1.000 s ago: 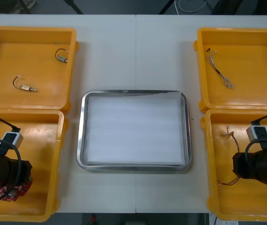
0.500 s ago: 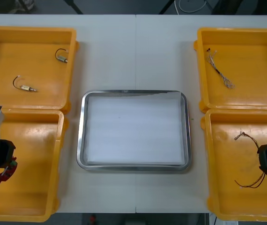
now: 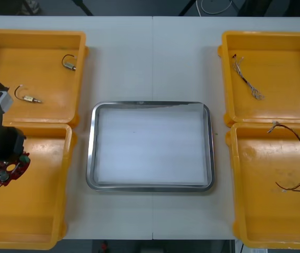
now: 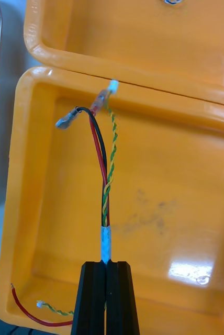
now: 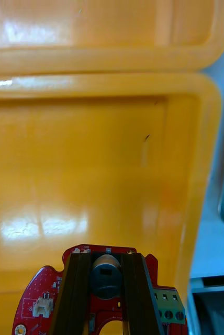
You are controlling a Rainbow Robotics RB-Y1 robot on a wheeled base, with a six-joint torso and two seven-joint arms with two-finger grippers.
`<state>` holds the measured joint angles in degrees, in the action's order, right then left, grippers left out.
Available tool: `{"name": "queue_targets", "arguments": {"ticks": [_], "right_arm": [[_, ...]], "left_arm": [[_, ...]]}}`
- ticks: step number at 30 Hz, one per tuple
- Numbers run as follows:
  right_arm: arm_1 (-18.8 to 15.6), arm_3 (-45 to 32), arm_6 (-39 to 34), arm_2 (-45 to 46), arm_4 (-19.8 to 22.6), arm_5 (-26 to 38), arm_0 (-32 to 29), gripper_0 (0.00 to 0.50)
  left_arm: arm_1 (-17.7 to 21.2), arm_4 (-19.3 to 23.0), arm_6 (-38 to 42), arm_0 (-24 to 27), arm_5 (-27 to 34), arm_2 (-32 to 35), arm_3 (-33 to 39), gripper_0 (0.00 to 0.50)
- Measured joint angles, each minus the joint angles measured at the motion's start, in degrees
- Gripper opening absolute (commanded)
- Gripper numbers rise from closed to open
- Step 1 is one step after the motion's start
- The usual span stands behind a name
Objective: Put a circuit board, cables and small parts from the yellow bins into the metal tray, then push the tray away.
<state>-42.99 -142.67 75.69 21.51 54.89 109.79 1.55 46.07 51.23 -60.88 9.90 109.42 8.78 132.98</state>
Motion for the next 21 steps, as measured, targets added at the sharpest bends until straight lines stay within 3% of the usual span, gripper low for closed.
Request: {"name": "queue_targets", "arguments": {"ticks": [5,11,21], "right_arm": [[-2.8,0.0,0.0,0.3,3.0,0.0,0.1,0.000],[-3.3,-0.4,0.0,0.8,4.4,0.0,0.5,0.000],[-3.3,-1.5,0.0,0.8,5.5,0.0,0.7,0.000]], "left_arm": [[0.0,0.0,2.1,5.1,0.1,-5.9,0.0,0.000],[0.1,0.0,3.6,11.3,-1.6,-16.1,0.0,0.000],[-0.1,-2.1,18.8,16.6,-7.4,-28.3,-0.3,0.000]]}}
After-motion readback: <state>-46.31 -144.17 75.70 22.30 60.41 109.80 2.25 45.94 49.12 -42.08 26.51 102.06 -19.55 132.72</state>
